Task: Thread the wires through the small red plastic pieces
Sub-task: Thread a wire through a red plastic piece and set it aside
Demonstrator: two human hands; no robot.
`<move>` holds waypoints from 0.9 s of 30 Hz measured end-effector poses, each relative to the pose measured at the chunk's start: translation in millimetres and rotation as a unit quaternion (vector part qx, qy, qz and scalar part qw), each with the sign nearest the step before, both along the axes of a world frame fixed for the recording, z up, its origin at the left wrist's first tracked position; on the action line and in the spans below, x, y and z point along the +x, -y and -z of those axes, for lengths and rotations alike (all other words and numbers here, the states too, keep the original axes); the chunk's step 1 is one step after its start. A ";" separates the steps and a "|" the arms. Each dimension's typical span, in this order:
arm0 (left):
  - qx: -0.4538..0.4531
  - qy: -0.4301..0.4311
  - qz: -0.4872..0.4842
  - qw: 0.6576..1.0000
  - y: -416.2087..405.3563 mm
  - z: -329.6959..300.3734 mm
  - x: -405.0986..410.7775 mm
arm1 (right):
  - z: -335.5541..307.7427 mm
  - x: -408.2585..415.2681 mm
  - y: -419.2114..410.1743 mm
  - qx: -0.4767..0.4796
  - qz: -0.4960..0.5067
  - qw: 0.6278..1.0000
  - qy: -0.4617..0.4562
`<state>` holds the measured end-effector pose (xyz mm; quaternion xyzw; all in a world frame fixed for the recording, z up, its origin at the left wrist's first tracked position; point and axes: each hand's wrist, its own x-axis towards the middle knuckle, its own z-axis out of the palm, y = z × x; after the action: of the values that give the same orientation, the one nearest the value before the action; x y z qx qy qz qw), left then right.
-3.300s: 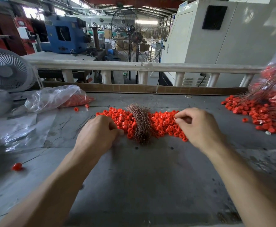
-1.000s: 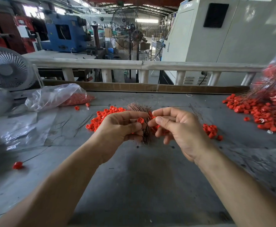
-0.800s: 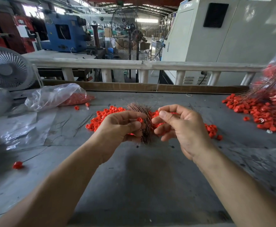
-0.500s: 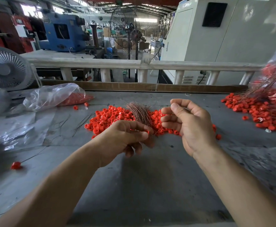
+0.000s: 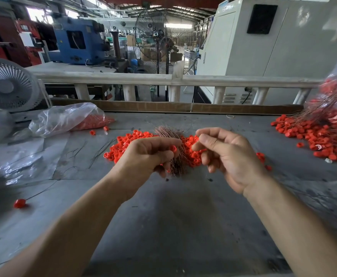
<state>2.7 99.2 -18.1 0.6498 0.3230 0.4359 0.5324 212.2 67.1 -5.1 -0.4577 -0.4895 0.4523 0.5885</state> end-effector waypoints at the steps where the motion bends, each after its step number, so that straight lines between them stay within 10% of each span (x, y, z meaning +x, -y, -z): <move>1: 0.004 0.007 -0.002 1.000 0.0 -0.1 0.5 | 1.0 -2.7 0.9 0.005 -0.011 1.000 0.023; 27: -0.021 0.067 0.055 0.996 0.3 0.9 1.7 | 7.6 -15.5 5.2 0.086 -0.008 0.984 0.155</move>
<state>4.5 98.9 -19.0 0.6241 0.2595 0.4419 0.5898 196.7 61.9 -12.7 -0.4662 -0.6152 0.3368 0.5392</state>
